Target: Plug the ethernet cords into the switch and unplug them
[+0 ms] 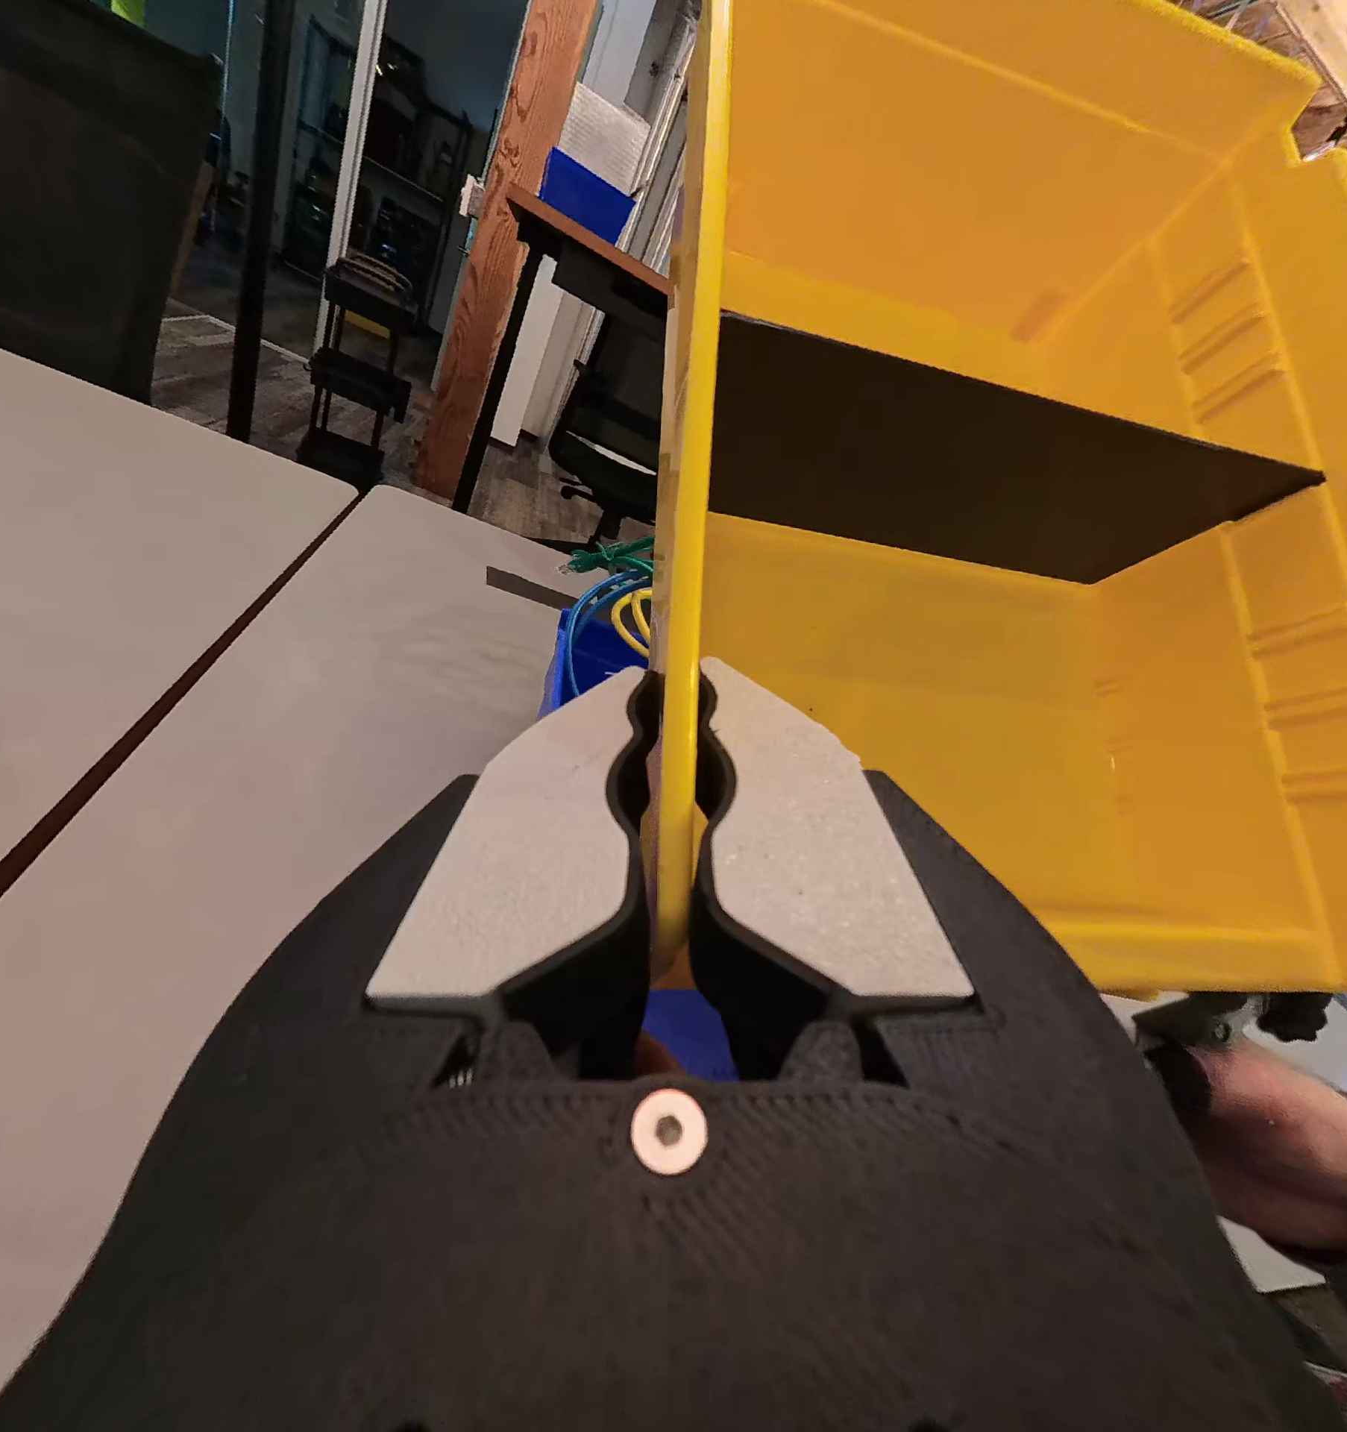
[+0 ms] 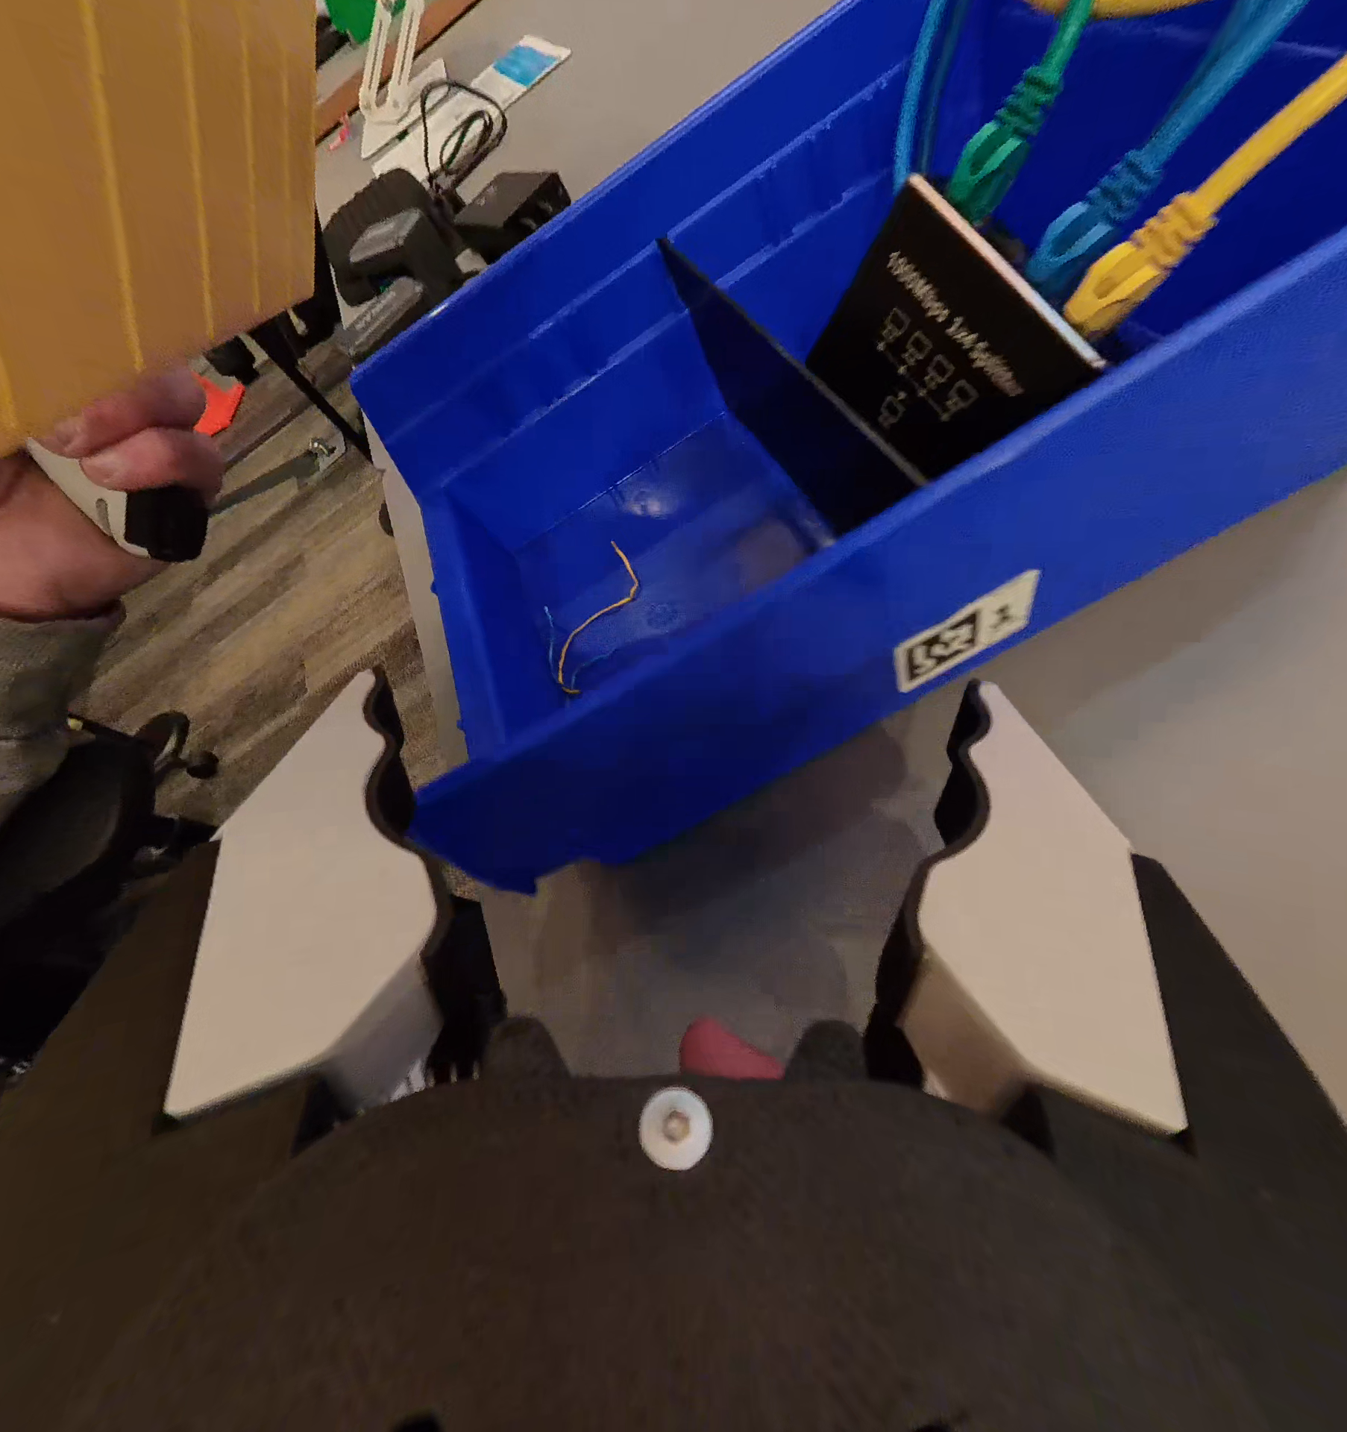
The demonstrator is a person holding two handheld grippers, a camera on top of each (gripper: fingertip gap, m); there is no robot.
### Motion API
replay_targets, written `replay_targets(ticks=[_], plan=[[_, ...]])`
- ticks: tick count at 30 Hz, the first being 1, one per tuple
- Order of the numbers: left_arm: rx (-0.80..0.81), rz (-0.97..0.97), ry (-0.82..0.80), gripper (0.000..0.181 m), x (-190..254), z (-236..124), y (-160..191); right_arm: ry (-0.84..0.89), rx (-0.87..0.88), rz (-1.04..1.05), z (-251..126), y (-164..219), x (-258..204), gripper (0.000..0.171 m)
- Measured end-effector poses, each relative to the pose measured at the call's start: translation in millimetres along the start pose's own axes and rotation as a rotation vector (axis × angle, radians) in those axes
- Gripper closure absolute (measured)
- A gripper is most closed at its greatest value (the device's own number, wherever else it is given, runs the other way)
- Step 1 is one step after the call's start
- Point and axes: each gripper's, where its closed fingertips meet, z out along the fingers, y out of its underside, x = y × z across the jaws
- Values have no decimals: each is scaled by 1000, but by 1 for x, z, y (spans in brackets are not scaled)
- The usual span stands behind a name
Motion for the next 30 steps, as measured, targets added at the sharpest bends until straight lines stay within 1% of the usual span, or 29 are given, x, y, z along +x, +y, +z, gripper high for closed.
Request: replay_targets(ticks=[2,5,9,10,13,15,18,19,20,22,24,26,30], plan=[[-6,-2,12,175,4,2,2,14,33,19,-15,-7,8,37],[-22,23,26,175,16,6,7,81,96,-26,-53,-20,26,39],[-75,96,65,175,49,21,24,128,240,-90,-122,-43,37,44],[-89,111,81,175,60,26,30,124,297,-111,-142,-50,35,47],[-118,144,140,175,101,41,54,97,477,-220,-203,-66,15,49],[-158,144,190,175,130,51,74,148,544,-291,-236,-66,6,50],[-219,149,238,176,167,67,105,225,565,-317,-267,-53,0,51],[-247,128,254,175,177,72,115,271,593,-320,-280,-50,3,51],[-261,106,269,175,185,77,123,321,627,-311,-295,-46,9,48],[-276,132,267,175,199,86,136,404,662,-265,-322,-36,22,46],[-312,147,265,175,211,93,149,437,659,-270,-340,-26,26,46],[-332,199,247,175,223,98,157,425,644,-277,-347,-19,21,45],[-322,289,220,175,245,103,159,443,604,-289,-343,-8,22,44]])
